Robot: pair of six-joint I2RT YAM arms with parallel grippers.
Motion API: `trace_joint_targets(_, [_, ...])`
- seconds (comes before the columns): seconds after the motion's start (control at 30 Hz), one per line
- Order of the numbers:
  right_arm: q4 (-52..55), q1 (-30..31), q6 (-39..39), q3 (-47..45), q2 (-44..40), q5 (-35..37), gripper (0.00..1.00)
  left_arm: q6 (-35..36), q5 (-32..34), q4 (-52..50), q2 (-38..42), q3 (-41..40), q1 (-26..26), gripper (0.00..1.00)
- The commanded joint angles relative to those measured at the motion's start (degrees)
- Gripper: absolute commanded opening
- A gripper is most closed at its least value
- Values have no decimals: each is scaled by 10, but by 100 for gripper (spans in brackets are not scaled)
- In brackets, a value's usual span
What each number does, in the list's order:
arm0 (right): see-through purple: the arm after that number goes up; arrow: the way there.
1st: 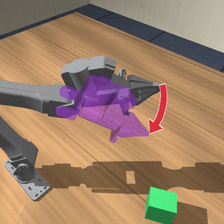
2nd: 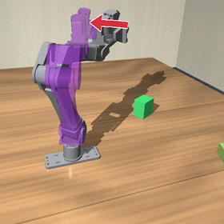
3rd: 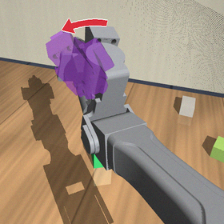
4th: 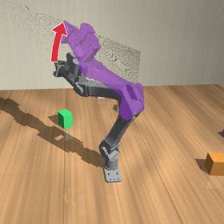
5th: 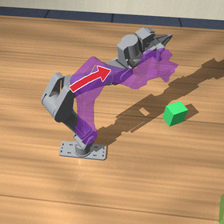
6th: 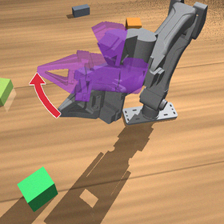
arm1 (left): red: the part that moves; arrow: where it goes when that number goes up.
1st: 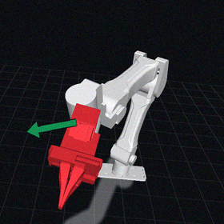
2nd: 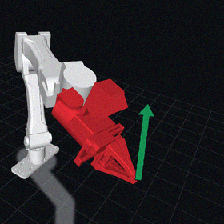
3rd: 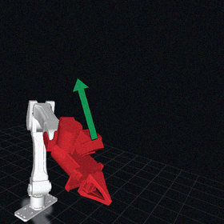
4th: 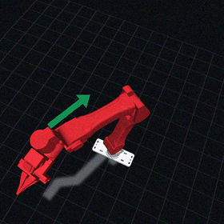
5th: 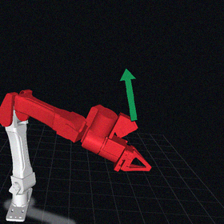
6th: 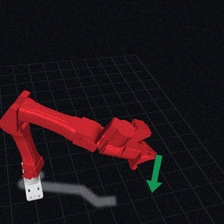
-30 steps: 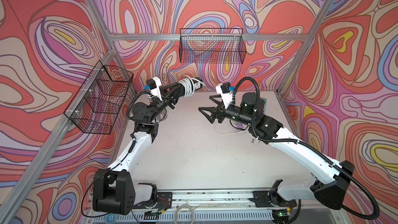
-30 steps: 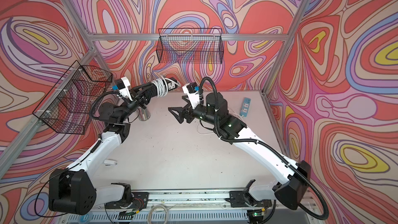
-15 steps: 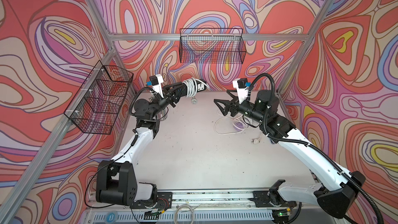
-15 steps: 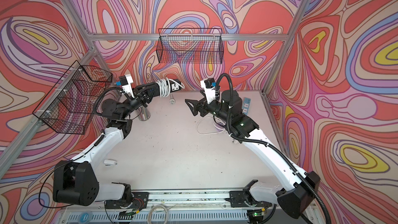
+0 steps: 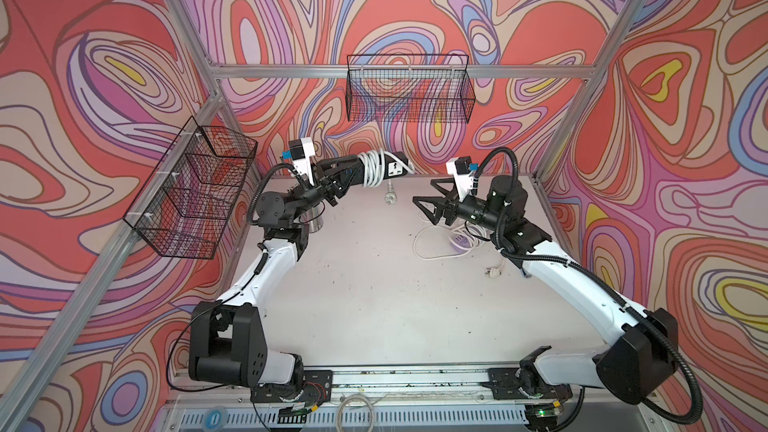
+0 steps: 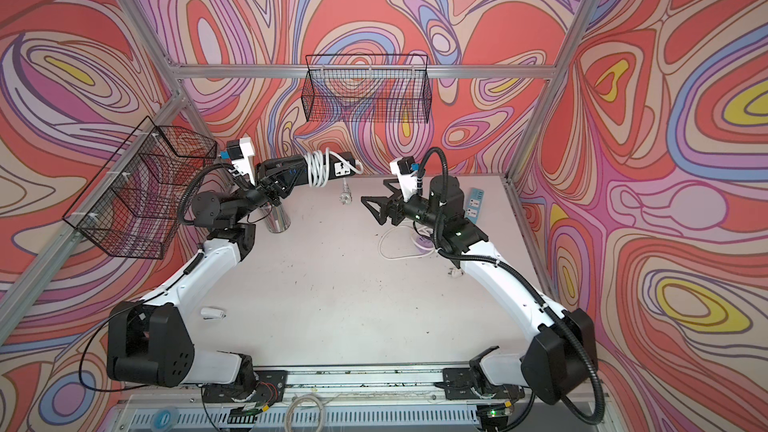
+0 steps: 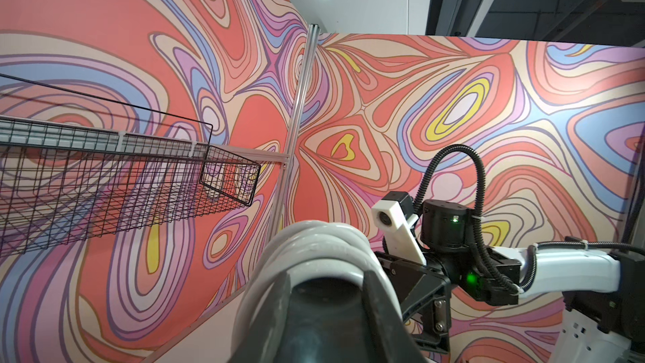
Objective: Unwrap the cord wrapped around the power strip
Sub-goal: Unwrap the power cord from the power strip.
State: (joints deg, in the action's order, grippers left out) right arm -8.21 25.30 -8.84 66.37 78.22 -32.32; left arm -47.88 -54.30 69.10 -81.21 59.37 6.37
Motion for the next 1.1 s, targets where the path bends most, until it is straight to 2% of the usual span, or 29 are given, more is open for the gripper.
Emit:
trace_joint_targets(0.0, [-80,-5,-19,19,29,-78,96,4,-13,87,9,26,6,0])
trace_joint_targets(0.23, [-168,-16,-81,67,122,-168,93,55,-20,88,19,7,19,0])
trace_joint_targets(0.4, [-236,-17,-126,85,178,-199,91,62,-21,88,21,3,27,0])
trace_joint_targets(0.8, [-297,-16,-139,108,229,-196,88,43,-28,89,22,7,37,0])
trace_joint_targets(1.07, [-341,-16,-182,160,299,-205,80,40,-28,89,23,7,51,0])
